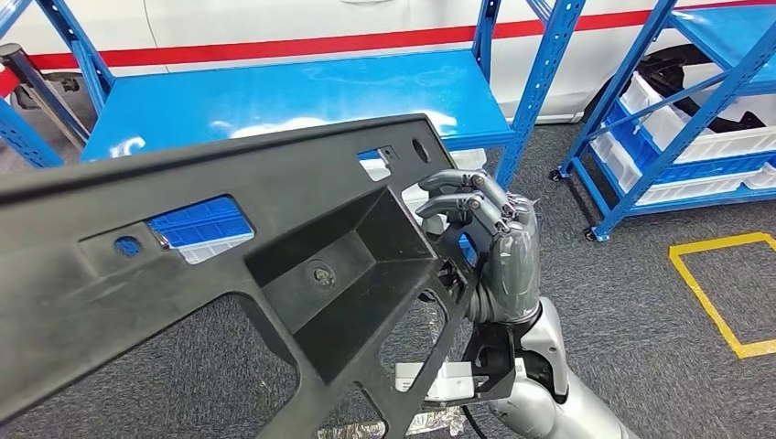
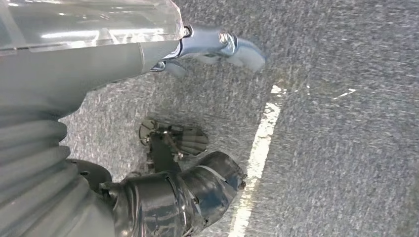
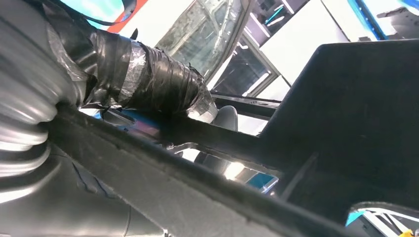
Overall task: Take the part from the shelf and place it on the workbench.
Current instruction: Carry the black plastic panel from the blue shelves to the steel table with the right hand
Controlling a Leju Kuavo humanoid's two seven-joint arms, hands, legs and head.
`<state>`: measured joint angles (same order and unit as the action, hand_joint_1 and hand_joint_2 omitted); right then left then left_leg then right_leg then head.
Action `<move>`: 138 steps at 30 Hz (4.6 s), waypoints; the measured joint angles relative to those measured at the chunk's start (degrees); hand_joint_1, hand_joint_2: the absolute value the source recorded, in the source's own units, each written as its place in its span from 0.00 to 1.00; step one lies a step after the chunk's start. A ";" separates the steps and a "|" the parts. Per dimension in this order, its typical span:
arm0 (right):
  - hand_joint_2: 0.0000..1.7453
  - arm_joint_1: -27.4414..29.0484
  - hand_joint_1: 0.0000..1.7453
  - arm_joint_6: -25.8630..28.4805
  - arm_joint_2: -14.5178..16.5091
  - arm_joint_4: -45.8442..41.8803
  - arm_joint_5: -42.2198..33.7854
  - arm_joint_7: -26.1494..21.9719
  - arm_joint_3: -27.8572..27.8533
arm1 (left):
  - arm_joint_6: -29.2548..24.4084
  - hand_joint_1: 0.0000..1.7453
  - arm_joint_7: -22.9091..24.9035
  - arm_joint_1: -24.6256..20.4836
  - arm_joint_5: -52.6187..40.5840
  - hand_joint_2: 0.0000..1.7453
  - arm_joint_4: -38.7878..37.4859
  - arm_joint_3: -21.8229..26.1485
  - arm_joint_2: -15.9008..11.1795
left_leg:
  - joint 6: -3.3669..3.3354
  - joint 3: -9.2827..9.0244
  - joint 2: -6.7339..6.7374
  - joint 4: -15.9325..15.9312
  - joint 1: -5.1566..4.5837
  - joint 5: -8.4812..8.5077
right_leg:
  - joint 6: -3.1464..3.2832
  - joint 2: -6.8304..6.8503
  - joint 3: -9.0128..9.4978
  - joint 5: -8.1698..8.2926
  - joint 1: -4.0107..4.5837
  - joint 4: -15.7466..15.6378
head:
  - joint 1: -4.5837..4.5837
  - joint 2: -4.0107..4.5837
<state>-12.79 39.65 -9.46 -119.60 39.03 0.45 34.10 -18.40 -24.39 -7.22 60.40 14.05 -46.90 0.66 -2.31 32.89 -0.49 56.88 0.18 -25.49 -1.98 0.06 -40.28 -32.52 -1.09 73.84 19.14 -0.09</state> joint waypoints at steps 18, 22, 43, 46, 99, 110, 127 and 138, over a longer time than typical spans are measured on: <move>1.00 -1.07 1.00 -0.03 -0.13 0.00 0.67 0.65 0.07 | 0.25 0.00 0.54 -0.13 0.56 1.00 -0.02 0.02 -0.09 | 3.02 2.85 2.23 6.87 0.08 -2.09 | 3.30 4.29 7.50 5.85 0.29 -14.56 | 0.62 0.00; 1.00 -1.29 1.00 -0.03 -0.17 0.00 0.67 0.72 0.09 | 0.25 0.00 0.51 -0.53 0.58 1.00 -0.02 0.02 -0.15 | 1.37 0.52 3.17 1.04 -0.89 -0.74 | 2.22 6.34 7.65 5.97 0.55 -14.78 | 0.58 0.00; 1.00 -8.93 1.00 -8.67 -2.45 8.63 -3.55 6.06 7.13 | 1.25 0.00 1.77 -1.53 -0.42 1.00 -0.02 0.01 0.17 | 3.36 9.80 -0.49 14.11 0.33 -4.36 | 2.73 0.74 6.06 5.12 -0.27 -12.36 | -0.60 0.00; 1.00 -9.90 1.00 -10.04 -2.38 12.08 -0.98 6.79 9.06 | 1.26 0.00 2.41 -1.80 -0.94 1.00 -0.02 -0.04 0.24 | 2.80 10.84 0.19 16.71 0.22 -4.20 | 2.80 3.05 5.95 5.09 0.23 -12.36 | -0.71 0.00; 1.00 -13.03 1.00 -9.44 1.03 28.99 0.08 4.19 16.15 | 1.42 0.00 5.49 -3.48 -3.54 1.00 -0.02 -1.86 0.78 | 1.64 4.63 -7.77 2.56 0.38 1.57 | 1.75 -3.99 4.91 6.95 0.20 -14.03 | -10.46 -0.01; 1.00 -13.45 1.00 -9.18 1.08 28.91 -1.55 3.11 16.14 | 1.26 0.00 5.80 -3.83 -3.65 1.00 -0.02 -1.92 0.75 | 2.02 5.83 3.08 4.78 -0.25 1.88 | 2.53 4.29 7.34 5.44 0.74 -14.57 | -10.04 0.00; 1.00 -12.53 1.00 -8.23 0.38 27.35 -7.20 0.23 15.95 | 1.24 0.00 5.80 -3.84 -4.19 1.00 -0.02 -1.97 0.65 | 0.89 3.97 -6.52 2.62 0.10 1.51 | 0.34 -4.79 5.59 5.87 -0.48 -13.41 | -11.23 0.00; 1.00 -11.63 1.00 -8.74 0.04 25.72 -12.36 -2.70 15.54 | 1.24 0.00 5.83 -2.95 -4.27 1.00 -0.02 -1.97 0.51 | 2.22 10.46 0.64 14.75 0.31 -2.39 | 2.81 3.10 6.91 5.26 0.63 -14.28 | -10.55 0.00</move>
<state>-24.42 30.91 -9.43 -93.88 26.67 -2.25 49.64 -17.16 -18.56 -10.16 56.13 14.03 -48.87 1.17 -0.09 43.36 0.16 71.63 0.49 -27.88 0.82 3.16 -33.37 -27.26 -0.45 59.56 8.59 -0.09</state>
